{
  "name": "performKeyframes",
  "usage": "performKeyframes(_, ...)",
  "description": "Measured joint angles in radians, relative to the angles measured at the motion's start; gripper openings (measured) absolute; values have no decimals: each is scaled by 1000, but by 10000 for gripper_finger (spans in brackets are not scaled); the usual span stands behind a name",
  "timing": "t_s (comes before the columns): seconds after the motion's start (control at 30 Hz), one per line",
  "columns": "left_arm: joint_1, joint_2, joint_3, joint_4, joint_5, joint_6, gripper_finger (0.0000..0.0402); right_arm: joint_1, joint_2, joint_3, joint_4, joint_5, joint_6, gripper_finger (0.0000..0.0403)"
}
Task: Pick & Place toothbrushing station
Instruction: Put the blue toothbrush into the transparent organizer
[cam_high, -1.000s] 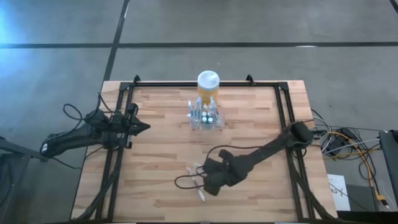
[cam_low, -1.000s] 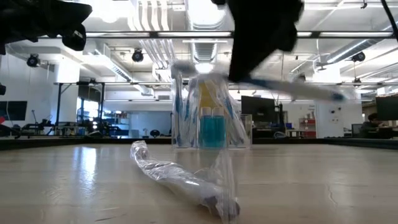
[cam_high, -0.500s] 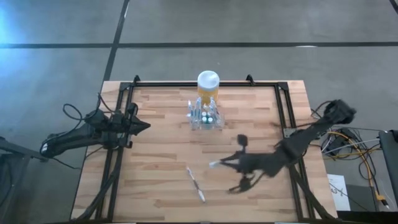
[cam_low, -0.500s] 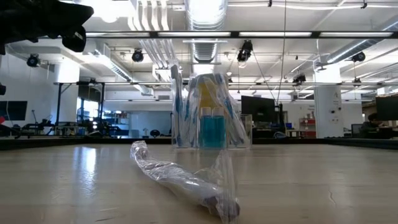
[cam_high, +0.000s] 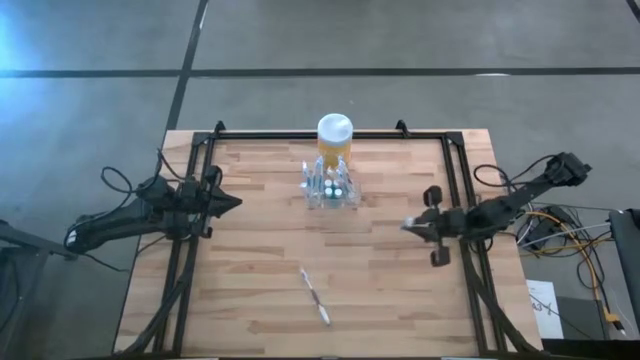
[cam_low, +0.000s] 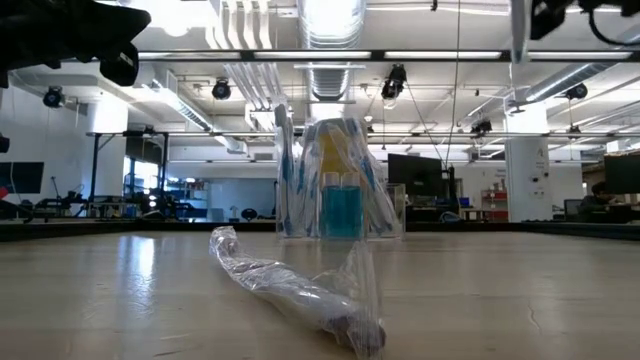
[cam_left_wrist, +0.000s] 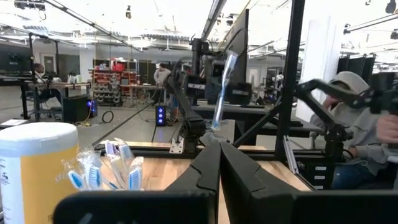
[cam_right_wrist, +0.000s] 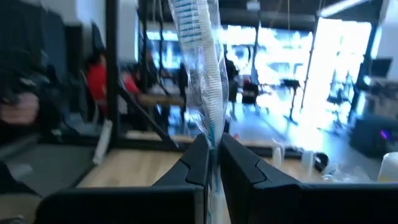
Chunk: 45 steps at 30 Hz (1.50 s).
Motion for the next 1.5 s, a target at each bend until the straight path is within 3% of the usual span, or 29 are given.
performKeyframes(0.17,0,0,0,4,-44,12,12,-5,-198,-173,68,-11,-4,19)
performKeyframes(0.37,0,0,0,8,-139,78,12,-4,-385,-254,62,-11,-58,19)
performKeyframes(0.7,0,0,0,11,-139,115,12,-4,-510,-327,6,-10,-109,20)
performKeyframes(1.0,0,0,0,7,-157,57,12,-3,-488,-326,-2,22,-87,20)
performKeyframes(1.1,0,3,0,2,-153,-46,12,-4,-447,-326,42,122,-91,20)
performKeyframes(1.2,0,30,8,6,-127,-49,12,-20,-380,-326,133,200,-94,20)
performKeyframes(1.4,0,203,33,84,-156,10,12,-85,-170,-326,340,181,-97,20)
performKeyframes(1.5,0,330,51,164,-158,44,12,-122,-41,-326,521,118,-129,20)
